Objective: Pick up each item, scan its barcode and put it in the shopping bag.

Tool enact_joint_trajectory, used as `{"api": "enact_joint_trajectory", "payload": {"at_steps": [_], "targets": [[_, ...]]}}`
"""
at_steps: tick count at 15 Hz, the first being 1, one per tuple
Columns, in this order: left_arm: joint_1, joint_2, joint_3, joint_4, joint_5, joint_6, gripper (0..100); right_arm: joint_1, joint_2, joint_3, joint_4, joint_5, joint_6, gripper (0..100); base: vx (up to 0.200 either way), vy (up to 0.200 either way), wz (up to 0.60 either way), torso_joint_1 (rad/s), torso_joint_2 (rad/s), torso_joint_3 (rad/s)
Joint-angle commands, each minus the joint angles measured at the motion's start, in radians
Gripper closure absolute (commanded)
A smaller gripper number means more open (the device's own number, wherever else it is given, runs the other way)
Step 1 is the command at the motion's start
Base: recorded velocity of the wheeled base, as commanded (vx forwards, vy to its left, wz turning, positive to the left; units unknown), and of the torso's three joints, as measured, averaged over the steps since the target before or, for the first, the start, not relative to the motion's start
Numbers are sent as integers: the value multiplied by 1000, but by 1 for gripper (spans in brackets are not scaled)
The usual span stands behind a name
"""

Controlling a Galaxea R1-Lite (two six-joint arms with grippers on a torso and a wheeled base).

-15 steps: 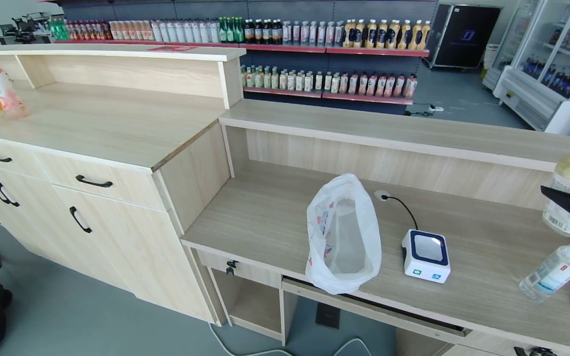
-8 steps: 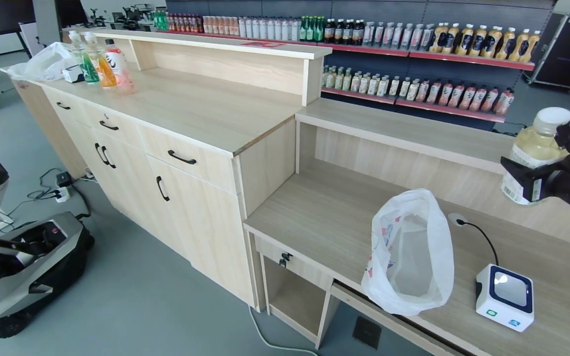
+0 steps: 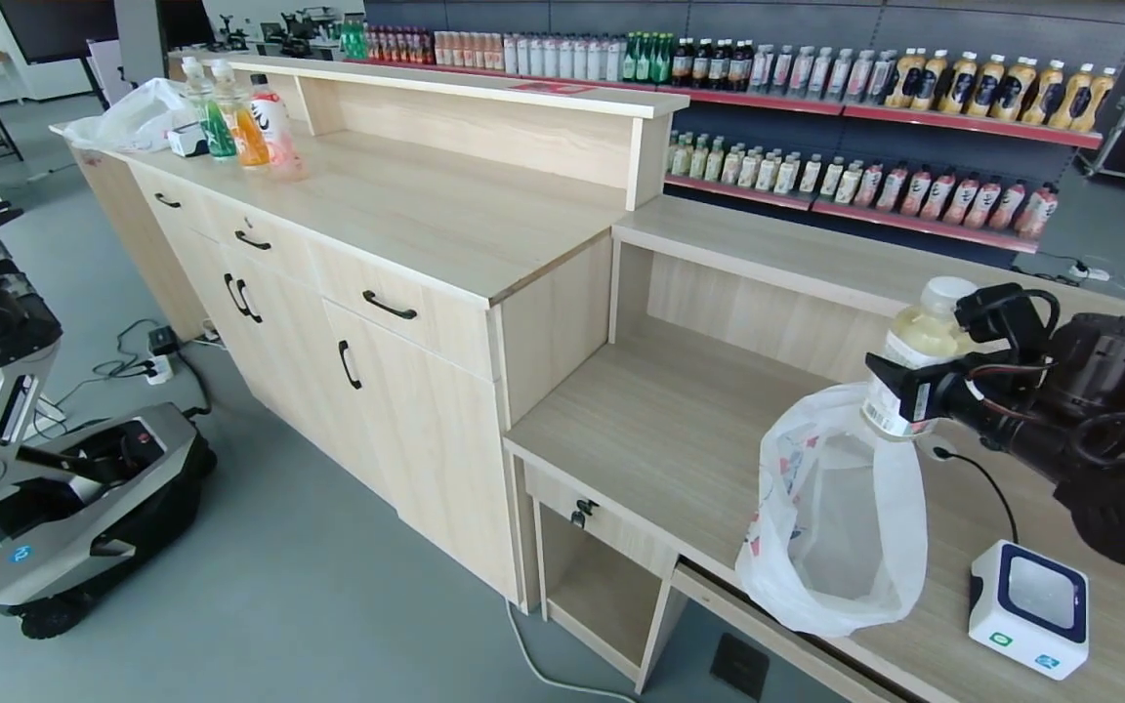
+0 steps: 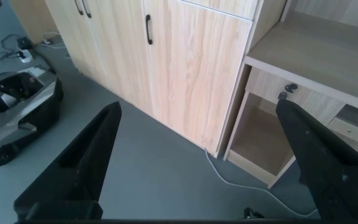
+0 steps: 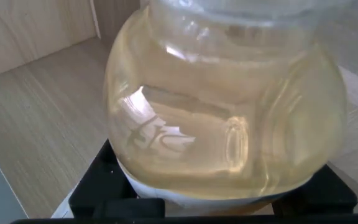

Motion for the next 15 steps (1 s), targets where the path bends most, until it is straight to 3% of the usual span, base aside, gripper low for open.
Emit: {"api": "enact_joint_trajectory", "payload": {"at_steps": [1,15], "targets": [[1,0,0,0,0,0,0,22,164,-70,-47,1,10,100,0,0,0,0,0,0],[1,0,0,0,0,0,0,31,444,-217,-115,-1,-14,100,0,0,0,0,0,0]]}}
